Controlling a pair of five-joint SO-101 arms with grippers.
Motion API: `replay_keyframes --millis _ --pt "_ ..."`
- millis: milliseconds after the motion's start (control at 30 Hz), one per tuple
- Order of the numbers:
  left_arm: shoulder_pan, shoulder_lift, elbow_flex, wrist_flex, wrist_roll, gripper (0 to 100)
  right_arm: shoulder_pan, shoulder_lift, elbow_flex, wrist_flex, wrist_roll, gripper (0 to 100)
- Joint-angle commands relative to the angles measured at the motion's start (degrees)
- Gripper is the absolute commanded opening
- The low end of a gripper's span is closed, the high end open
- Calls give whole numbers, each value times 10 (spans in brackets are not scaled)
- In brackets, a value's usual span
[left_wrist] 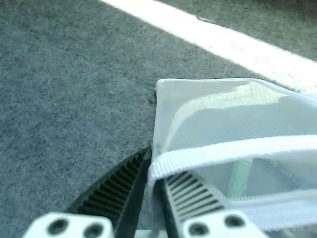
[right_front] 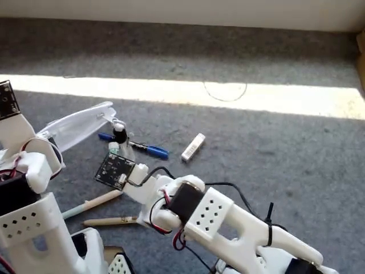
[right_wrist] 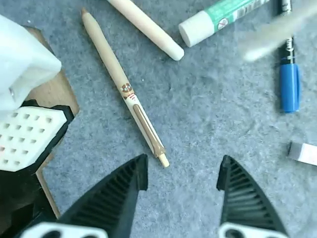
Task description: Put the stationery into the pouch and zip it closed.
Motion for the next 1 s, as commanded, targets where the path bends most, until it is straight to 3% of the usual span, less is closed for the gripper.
replay_keyframes --millis 0,533,967 --pt "-10 4 -25 7 -5 7 -8 15 15 -46 32 209" --pt "-13 4 -11 6 -6 7 -31 32 98 -152 46 206" --pt "-13 4 -11 10 -6 7 -57 33 102 -172 46 206"
